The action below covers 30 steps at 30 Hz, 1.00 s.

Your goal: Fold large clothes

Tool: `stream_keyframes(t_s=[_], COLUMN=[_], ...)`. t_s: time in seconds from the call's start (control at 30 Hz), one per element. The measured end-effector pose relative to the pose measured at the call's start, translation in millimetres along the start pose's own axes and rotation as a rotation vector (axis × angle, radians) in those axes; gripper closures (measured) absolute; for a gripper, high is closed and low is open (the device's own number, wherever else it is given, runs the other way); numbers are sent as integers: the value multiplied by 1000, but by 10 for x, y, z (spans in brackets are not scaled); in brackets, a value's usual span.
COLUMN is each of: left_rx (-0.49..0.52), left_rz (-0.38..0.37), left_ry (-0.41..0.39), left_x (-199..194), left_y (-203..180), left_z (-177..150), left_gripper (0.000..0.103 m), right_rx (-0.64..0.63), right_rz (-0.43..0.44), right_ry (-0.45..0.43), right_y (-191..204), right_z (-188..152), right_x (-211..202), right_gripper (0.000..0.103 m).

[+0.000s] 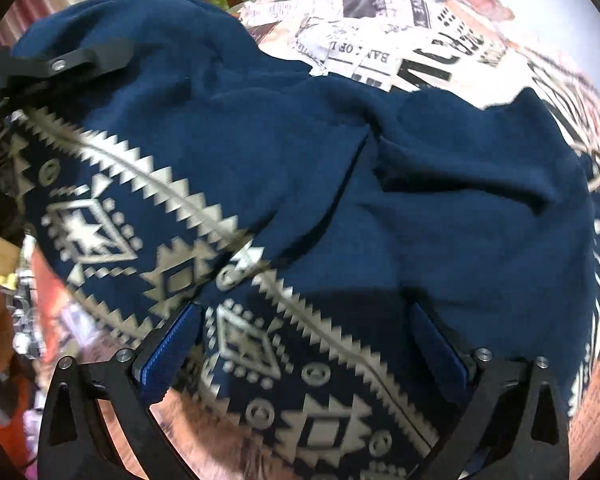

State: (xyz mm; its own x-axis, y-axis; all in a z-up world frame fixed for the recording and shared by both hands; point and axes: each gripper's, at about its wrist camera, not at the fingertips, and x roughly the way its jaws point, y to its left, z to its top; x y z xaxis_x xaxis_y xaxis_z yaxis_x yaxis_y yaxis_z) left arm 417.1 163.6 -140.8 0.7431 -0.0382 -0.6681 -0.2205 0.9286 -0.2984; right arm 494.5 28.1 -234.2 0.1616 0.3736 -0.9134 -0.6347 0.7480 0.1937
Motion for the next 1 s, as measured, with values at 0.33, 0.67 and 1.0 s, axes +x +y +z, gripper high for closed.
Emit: stream_keyframes(t_s=[0.33, 0.67, 1.0], left_rx=[335, 293, 338], left_rz=[-217, -266, -375], left_ry=[221, 426, 397], left_x=[437, 668, -100], left_y=[-1550, -1591, -1351], left_z=[-594, -904, -847], left_gripper=[85, 80, 54], right_rx=[343, 437, 431], right_rz=[-90, -160, -82], right_ry=[-257, -326, -362], right_y=[-1106, -1480, -1416], right_z=[-786, -1425, -1283], right_x=[-1511, -2125, -2139], right_gripper=[1, 1, 1])
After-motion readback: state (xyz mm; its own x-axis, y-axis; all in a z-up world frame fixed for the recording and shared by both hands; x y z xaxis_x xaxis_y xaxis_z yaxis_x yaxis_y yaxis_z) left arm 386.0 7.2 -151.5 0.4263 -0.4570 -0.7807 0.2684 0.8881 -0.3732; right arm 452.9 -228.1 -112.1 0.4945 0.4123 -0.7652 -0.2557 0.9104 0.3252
